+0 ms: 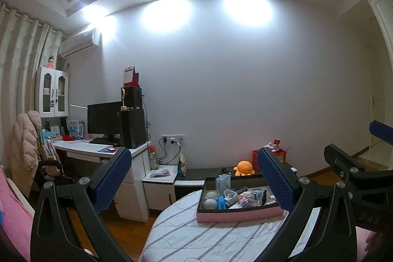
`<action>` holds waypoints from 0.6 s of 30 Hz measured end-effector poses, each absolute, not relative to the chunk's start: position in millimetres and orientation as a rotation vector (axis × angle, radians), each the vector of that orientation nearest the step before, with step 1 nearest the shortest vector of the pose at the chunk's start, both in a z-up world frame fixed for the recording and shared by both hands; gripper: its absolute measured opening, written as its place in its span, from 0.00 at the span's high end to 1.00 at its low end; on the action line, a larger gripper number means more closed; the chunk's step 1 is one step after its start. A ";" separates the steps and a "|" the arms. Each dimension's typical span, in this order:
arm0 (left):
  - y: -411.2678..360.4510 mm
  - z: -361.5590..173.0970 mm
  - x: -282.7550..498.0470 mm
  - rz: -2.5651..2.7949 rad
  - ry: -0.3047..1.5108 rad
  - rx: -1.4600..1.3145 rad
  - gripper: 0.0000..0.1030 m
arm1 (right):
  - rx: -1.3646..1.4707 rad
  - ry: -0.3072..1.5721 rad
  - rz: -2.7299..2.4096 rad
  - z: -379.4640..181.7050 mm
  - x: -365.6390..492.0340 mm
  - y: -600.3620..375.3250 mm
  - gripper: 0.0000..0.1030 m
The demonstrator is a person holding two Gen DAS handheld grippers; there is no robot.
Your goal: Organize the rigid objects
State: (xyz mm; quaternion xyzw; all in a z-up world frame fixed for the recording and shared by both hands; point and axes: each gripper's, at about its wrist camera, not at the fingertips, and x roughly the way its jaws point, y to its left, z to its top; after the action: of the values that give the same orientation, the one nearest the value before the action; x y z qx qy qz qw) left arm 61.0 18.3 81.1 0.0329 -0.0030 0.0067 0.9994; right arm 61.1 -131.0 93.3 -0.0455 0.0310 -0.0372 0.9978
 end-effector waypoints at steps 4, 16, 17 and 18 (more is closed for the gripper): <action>12.2 77.0 67.2 -0.007 0.011 0.066 0.00 | -0.086 0.076 -0.083 89.1 64.7 -136.8 0.00; 9.4 77.1 71.3 -0.018 0.009 0.060 0.00 | -0.083 0.076 -0.087 87.7 68.3 -140.8 0.00; 9.1 77.0 71.5 -0.018 0.009 0.061 0.00 | -0.083 0.075 -0.087 87.6 68.0 -140.5 0.00; 8.7 77.1 71.6 -0.018 0.007 0.061 0.00 | -0.082 0.075 -0.087 87.6 67.9 -140.5 0.00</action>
State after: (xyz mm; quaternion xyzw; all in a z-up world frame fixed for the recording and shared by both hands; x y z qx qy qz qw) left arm 71.6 8.7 77.1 0.0306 0.0037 -0.0088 0.9995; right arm 67.9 -140.5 87.6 -0.0412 0.0373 -0.0436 0.9975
